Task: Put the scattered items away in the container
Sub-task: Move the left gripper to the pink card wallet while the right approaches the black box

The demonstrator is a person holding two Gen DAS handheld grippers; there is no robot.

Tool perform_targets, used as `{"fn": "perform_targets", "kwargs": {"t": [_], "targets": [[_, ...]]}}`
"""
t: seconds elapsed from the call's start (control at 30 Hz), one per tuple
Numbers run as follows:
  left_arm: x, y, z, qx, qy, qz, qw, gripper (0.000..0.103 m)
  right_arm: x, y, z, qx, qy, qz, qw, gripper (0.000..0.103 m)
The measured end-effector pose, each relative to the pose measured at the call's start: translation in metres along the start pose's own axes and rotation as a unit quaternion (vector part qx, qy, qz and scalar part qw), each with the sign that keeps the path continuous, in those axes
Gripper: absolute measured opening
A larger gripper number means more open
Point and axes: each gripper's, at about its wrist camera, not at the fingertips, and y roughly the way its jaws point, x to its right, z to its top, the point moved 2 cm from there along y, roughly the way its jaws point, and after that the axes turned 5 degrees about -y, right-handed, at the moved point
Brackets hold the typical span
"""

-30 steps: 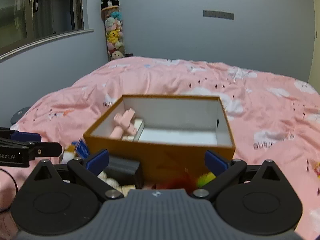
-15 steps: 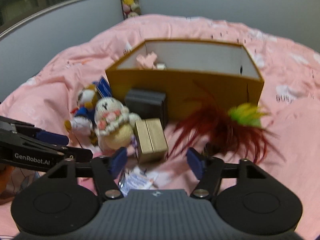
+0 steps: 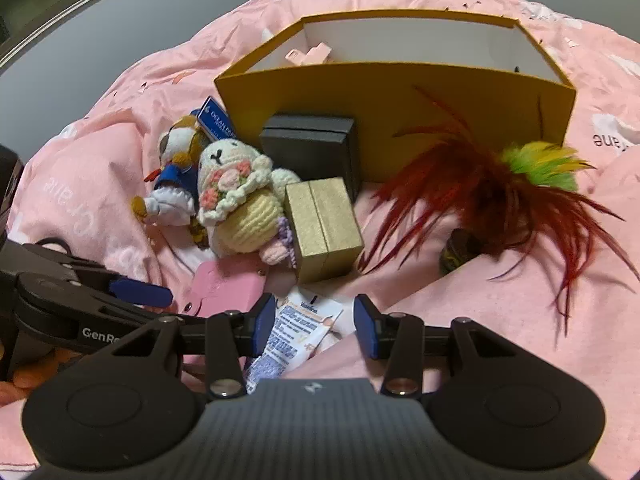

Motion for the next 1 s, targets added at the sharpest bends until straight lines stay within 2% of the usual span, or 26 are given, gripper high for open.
{"fn": "perform_targets", "kwargs": {"t": [0.13, 0.47, 0.9, 1.0], "targets": [[-0.001, 0.007, 0.003, -0.015, -0.005, -0.022, 0.9996, 0.094, -0.002, 0.005, 0.0, -0.01, -0.004, 0.011, 1.0, 0.047], [0.006, 0.012, 0.007, -0.022, 0.011, -0.012, 0.9996, 0.096, 0.006, 0.004, 0.0, -0.014, 0.01, 0.001, 1.0, 0.045], [0.012, 0.007, 0.0, -0.042, 0.013, 0.007, 0.999, 0.094, 0.006, 0.003, 0.0, -0.016, 0.01, 0.001, 1.0, 0.046], [0.015, 0.008, -0.001, -0.041, 0.019, 0.004, 0.999, 0.086, 0.007, 0.004, 0.0, -0.016, 0.014, 0.003, 1.0, 0.045]]}}
